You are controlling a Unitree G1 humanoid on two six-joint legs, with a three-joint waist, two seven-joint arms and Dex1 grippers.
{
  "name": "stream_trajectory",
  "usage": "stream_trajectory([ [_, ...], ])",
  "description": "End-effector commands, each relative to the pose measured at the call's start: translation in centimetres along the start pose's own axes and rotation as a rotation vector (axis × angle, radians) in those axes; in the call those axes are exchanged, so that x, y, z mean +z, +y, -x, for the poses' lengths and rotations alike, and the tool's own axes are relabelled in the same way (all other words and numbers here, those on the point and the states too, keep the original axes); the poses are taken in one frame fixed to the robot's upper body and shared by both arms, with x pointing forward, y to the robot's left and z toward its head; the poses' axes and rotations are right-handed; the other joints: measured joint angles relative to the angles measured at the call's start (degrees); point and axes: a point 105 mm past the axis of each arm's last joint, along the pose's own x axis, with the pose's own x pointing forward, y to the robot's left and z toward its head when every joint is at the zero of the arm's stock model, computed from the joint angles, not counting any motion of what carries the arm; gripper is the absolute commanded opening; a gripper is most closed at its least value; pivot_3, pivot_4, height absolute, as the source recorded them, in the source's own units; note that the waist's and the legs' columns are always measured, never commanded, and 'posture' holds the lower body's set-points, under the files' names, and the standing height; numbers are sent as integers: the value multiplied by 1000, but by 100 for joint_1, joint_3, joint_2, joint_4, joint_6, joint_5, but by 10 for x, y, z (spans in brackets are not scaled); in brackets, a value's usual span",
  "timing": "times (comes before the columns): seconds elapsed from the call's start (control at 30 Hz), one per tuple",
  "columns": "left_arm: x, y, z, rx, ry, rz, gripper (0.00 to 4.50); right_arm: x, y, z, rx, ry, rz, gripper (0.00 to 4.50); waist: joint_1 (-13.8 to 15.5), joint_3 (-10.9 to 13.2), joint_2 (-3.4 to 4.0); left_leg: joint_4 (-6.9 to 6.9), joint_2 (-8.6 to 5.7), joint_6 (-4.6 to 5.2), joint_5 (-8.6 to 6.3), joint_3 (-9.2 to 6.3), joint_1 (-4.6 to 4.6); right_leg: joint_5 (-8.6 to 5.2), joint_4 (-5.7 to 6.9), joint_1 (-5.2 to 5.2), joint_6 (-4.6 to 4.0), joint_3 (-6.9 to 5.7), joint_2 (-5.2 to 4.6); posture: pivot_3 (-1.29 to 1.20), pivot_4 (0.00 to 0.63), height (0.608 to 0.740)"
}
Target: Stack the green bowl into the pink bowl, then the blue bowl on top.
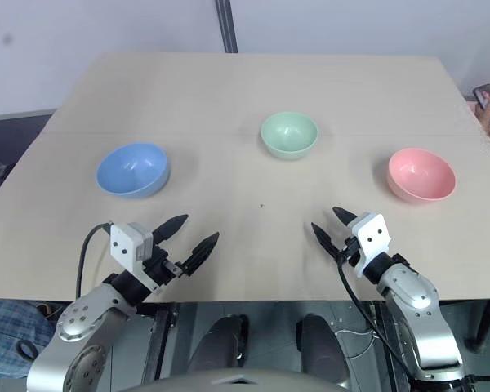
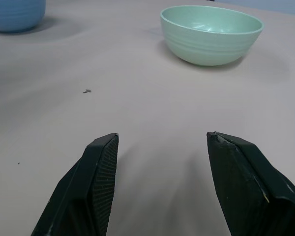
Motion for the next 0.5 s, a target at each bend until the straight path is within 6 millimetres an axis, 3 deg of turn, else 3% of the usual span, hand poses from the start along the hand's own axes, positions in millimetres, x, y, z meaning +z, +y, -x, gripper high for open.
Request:
stream_trajectory([
  [0.03,10,-4,1,-18,-50,-13,4500,7,0,1,3,-35,12,2991,-1,0,0,0,0,0,0,0,0,0,0,0,0,0,0,0,150,740],
  [0.5,9,-2,1,-28,-60,-1,4500,5,-2,1,4,-30,14,2991,-1,0,0,0,0,0,0,0,0,0,1,0,0,0,0,0,150,740],
])
